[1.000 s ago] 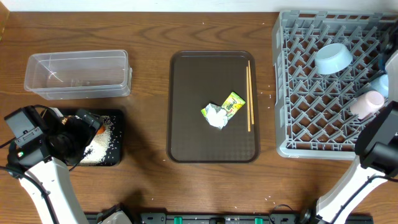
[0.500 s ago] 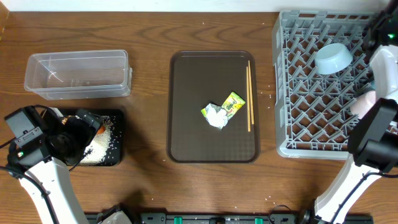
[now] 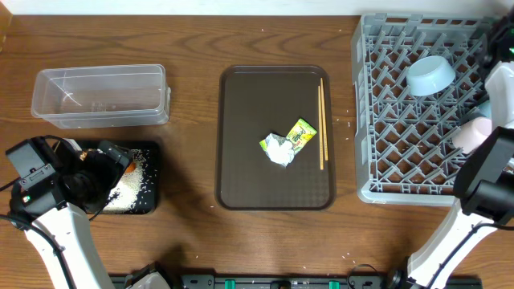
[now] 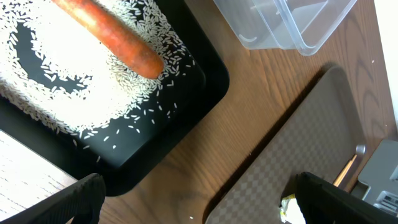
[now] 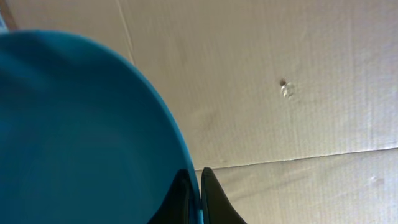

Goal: Sort waste into correct bins and load items into the dishwasher rack
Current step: 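Stand the blue plate upright in the rack and release it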

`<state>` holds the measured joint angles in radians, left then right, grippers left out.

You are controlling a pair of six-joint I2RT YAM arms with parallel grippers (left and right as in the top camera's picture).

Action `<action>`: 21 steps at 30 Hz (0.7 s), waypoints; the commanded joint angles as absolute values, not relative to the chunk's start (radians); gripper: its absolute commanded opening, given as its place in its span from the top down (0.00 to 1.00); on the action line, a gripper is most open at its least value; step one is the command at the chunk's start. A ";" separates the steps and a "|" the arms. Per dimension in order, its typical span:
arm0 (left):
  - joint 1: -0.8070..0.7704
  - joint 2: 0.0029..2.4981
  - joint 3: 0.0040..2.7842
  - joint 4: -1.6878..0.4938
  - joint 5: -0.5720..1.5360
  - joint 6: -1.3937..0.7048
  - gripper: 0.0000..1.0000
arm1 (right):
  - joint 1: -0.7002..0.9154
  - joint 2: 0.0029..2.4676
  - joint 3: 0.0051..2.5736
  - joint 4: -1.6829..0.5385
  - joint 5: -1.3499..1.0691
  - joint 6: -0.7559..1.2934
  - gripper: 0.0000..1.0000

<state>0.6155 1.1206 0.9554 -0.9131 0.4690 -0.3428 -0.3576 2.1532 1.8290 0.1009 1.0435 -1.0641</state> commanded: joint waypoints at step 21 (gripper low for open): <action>0.622 1.122 0.958 -0.915 0.479 -0.334 0.02 | -0.384 2.183 1.818 0.123 1.000 -1.193 0.98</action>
